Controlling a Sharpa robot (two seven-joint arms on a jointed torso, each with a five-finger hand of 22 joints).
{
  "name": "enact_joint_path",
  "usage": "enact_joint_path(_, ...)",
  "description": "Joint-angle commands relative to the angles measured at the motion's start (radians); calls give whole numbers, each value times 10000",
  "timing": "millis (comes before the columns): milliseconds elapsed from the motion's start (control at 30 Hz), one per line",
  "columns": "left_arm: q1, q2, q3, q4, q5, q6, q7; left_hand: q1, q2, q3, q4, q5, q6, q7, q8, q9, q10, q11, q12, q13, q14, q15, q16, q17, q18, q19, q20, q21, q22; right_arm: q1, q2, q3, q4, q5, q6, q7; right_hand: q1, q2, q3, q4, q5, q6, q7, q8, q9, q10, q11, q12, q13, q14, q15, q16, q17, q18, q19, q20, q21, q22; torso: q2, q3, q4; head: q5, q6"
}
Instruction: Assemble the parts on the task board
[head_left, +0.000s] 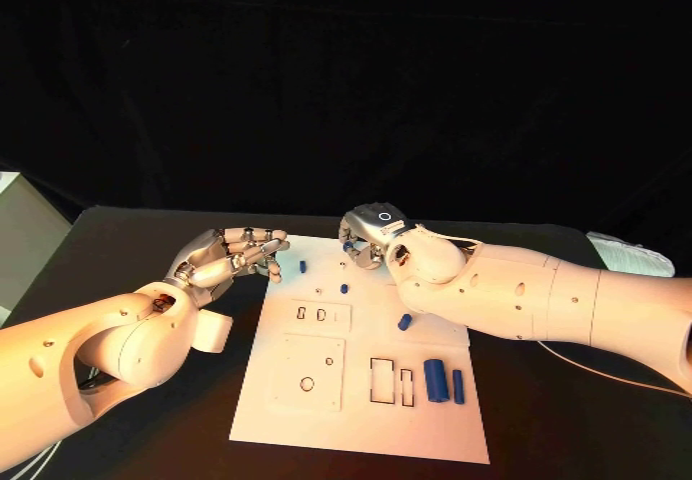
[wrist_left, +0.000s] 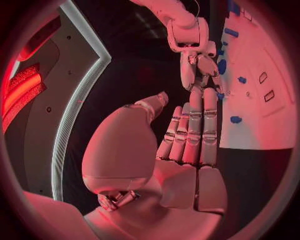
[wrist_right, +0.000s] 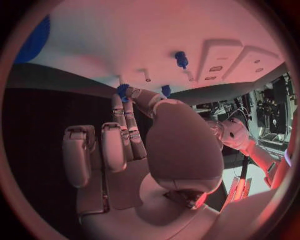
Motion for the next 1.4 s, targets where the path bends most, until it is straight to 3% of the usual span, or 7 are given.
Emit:
enact_joint_path(33,26,22,9,21,33,120,27,44,76,68,8,-22,-55,8,-55,-10,-28,7,-67,-15,-64,-30,35,-9,127,-70,-8,66,13,-7,20,-3,-30,-236,357,-43,49,110,36,-36,19,40,18,43,17,236,-184,70,120,364,-46,48,-4,-88,608,-70,34,1710,19,-2,-12,27,-3)
enact_joint_path(667,34,62,9,-56,29,201,-36,34,63,80,-4,-23,-73,12,-65,-14,-53,13,-73,-18,-74,-25,37,-14,126,-93,-4,102,35,-35,21,-16,-61,-430,635,-254,-57,43,8,-38,-56,-32,23,28,68,204,-174,30,125,346,-35,28,-74,-73,576,-62,-6,1647,24,-26,4,23,-97)
enact_joint_path(767,34,68,9,-60,29,200,-41,34,63,80,-4,-23,-73,12,-65,-14,-53,13,-73,-18,-74,-25,37,-14,126,-93,-4,102,35,-37,63,-18,-129,-335,520,-152,-271,-96,-9,33,-124,-286,99,-92,88,-26,-91,-46,78,273,28,-92,-344,-14,443,-18,-177,1382,28,-30,13,14,-87)
enact_joint_path(900,34,72,9,-62,29,186,-40,27,60,89,-11,-22,-86,15,-73,-17,-77,18,-79,-20,-78,-21,39,-16,126,-109,-1,127,50,-39,109,-24,-226,-174,436,54,-642,-457,-103,219,-254,-856,320,-424,43,-650,117,-47,-121,98,209,-409,-969,183,10,131,-769,488,29,-39,36,10,-83)
enact_joint_path(1000,34,66,9,-62,29,162,-29,24,57,96,-16,-23,-96,18,-79,-20,-93,22,-82,-22,-84,-18,40,-19,127,-121,1,142,60,-42,106,-28,-256,-89,414,190,-700,-651,-312,286,-543,-1268,329,-683,-13,-1272,213,-45,-324,18,275,-595,-1341,330,-272,217,-1242,-173,32,-49,40,10,-92)
enact_joint_path(1233,35,55,9,-70,29,152,-27,21,55,102,-22,-23,-104,22,-84,-22,-106,25,-84,-23,-89,-15,40,-21,126,-132,4,157,69,-53,-68,-32,-130,-35,254,249,-595,-626,-803,351,-663,-1416,340,-814,-32,-1628,249,-18,-471,-34,301,-740,-1639,404,-388,250,-1548,-544,25,-50,21,20,-68)
enact_joint_path(1400,34,52,9,-86,29,166,-17,21,55,102,-22,-23,-104,22,-84,-22,-106,25,-84,-23,-89,-15,40,-21,126,-132,4,157,69,-66,-660,-29,448,109,-58,224,-544,-568,-926,394,-656,-1379,313,-815,-24,-1543,223,36,-477,-71,283,-833,-1845,446,-458,240,-1706,-746,16,-45,17,15,-48)
